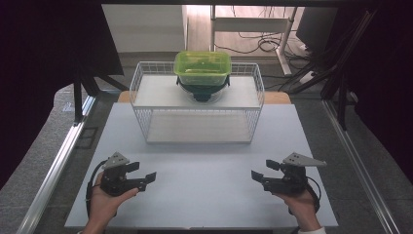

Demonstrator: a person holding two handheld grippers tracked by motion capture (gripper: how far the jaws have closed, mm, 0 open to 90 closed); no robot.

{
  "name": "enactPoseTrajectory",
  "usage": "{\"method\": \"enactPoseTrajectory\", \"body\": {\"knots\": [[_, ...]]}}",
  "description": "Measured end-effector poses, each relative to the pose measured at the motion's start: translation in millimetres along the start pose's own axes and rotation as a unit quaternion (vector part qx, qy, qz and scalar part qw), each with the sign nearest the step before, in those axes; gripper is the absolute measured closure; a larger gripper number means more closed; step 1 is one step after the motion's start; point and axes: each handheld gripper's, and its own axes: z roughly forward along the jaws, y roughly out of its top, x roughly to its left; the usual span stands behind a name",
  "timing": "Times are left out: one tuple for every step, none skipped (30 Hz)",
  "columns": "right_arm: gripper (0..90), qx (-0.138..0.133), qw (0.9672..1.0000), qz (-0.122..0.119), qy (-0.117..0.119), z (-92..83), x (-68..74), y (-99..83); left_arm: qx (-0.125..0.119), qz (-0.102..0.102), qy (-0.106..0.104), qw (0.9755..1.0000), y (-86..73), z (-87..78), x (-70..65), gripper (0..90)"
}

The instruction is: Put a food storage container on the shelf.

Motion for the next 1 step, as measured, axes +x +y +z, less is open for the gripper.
{"method": "enactPoseTrajectory", "body": {"knots": [[22.9, -0.001, 1.0, 0.002, -0.001, -0.4, 0.1, -0.2, 0.001, 0.001, -0.001, 1.0, 0.0, 0.1, 0.1, 21.7]]}}
